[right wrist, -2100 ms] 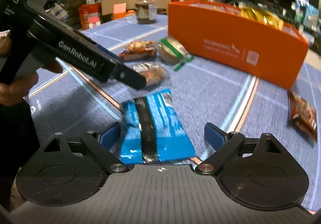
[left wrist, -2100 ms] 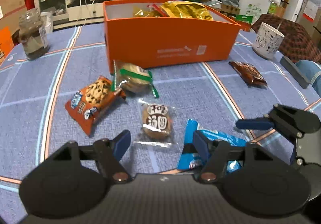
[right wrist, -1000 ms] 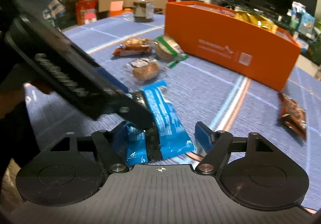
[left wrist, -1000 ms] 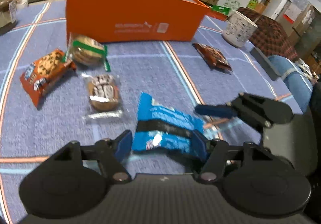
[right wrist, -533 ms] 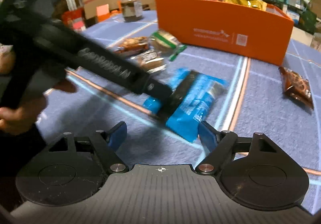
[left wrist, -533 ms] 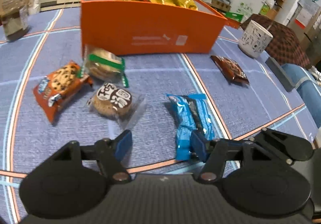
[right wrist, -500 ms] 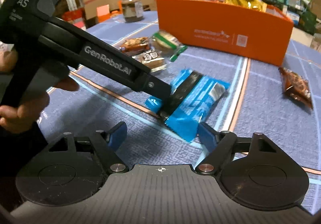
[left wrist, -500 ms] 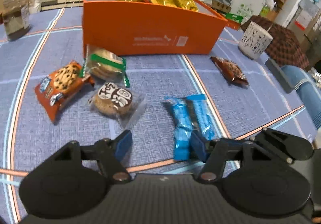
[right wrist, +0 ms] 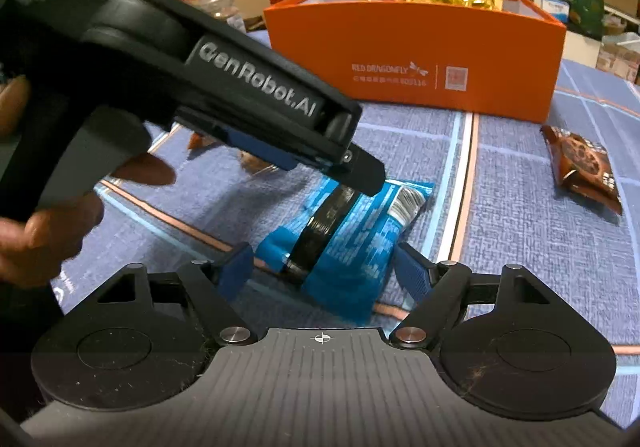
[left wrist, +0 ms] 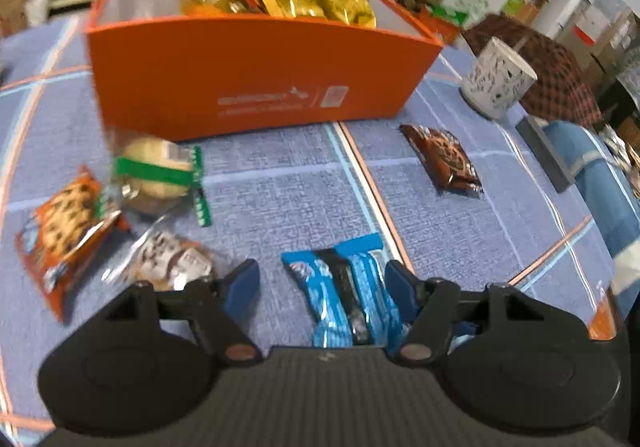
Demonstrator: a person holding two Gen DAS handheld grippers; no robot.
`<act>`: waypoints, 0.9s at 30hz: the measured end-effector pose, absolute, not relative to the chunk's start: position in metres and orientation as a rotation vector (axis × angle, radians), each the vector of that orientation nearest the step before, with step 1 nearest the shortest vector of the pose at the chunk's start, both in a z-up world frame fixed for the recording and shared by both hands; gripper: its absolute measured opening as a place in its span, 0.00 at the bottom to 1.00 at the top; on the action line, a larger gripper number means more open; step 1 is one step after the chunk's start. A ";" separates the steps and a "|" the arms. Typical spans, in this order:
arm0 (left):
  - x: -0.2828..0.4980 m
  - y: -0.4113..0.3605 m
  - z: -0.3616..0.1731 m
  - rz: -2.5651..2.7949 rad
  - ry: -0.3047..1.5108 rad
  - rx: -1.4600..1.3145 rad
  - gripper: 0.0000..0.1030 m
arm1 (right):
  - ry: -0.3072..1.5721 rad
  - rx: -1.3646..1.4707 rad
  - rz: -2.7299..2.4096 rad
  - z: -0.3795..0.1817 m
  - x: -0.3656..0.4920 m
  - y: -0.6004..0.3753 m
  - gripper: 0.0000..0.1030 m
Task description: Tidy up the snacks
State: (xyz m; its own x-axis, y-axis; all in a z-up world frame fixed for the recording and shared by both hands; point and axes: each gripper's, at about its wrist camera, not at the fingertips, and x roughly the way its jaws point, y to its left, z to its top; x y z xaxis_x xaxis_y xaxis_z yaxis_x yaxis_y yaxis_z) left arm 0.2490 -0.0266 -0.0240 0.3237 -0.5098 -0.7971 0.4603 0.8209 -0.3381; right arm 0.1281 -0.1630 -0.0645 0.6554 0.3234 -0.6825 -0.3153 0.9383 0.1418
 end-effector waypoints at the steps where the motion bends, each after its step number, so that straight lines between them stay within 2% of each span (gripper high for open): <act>1: 0.254 -0.030 -0.027 -0.648 1.085 -0.043 0.65 | 0.771 0.006 0.362 -0.065 0.130 -0.163 0.69; 3: 0.261 -0.036 -0.032 -0.658 1.098 -0.020 0.65 | 0.752 -0.026 0.360 -0.067 0.129 -0.159 0.68; 4: 0.261 -0.040 -0.032 -0.667 1.093 -0.003 0.64 | 0.739 -0.043 0.361 -0.068 0.129 -0.158 0.62; 5: 0.259 -0.042 -0.032 -0.675 1.083 0.016 0.54 | 0.721 -0.065 0.365 -0.070 0.128 -0.158 0.59; 6: 0.256 -0.042 -0.031 -0.679 1.076 0.022 0.53 | 0.709 -0.082 0.357 -0.070 0.127 -0.157 0.45; 9: 0.245 -0.034 -0.028 -0.670 1.061 -0.004 0.49 | 0.707 -0.040 0.375 -0.068 0.127 -0.167 0.37; 14: 0.225 -0.013 -0.014 -0.640 1.043 -0.101 0.48 | 0.697 -0.023 0.423 -0.057 0.113 -0.166 0.37; 18: 0.236 -0.008 0.021 -0.634 0.978 -0.136 0.48 | 0.631 -0.078 0.425 -0.029 0.112 -0.159 0.37; 23: 0.291 -0.006 0.083 -0.577 0.844 -0.136 0.48 | 0.527 -0.157 0.445 0.028 0.174 -0.156 0.37; 27: 0.344 -0.006 0.103 -0.515 0.808 -0.115 0.47 | 0.495 -0.166 0.465 0.053 0.242 -0.151 0.37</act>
State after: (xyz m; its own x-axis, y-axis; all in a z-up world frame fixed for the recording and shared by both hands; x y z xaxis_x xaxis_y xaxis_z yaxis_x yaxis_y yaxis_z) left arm 0.3437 -0.0061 0.1032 0.5754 -0.4814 -0.6612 0.3958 0.8713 -0.2900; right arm 0.2424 -0.1513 0.0530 0.7784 0.3888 -0.4929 -0.4677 0.8829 -0.0423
